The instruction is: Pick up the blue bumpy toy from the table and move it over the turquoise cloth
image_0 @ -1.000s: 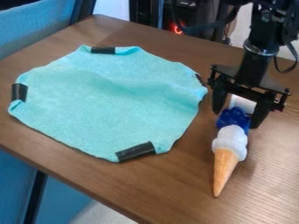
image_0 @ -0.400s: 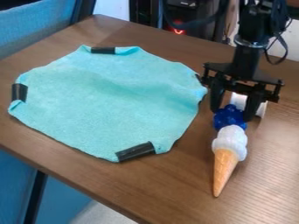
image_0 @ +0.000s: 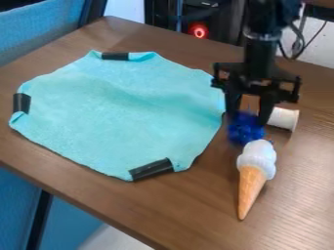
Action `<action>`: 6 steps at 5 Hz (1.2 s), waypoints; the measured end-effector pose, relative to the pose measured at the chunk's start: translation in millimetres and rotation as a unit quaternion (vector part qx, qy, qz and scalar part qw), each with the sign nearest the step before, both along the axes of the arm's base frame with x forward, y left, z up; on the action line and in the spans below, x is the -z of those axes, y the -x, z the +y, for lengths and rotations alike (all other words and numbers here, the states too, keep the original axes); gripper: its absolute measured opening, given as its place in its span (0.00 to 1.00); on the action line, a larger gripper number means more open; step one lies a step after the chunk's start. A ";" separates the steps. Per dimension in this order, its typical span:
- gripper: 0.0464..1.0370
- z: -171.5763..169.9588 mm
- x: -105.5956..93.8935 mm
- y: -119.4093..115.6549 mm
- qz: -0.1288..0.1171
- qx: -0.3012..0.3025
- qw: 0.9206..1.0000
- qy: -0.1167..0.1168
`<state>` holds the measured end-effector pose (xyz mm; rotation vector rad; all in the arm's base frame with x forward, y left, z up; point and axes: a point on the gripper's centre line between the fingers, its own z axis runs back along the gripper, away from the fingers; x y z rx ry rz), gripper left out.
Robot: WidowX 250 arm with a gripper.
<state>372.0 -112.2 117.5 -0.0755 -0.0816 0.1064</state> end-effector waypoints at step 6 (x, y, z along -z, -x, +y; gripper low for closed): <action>0.46 65.8 -21.2 42.0 0.014 -0.017 1.000 -0.014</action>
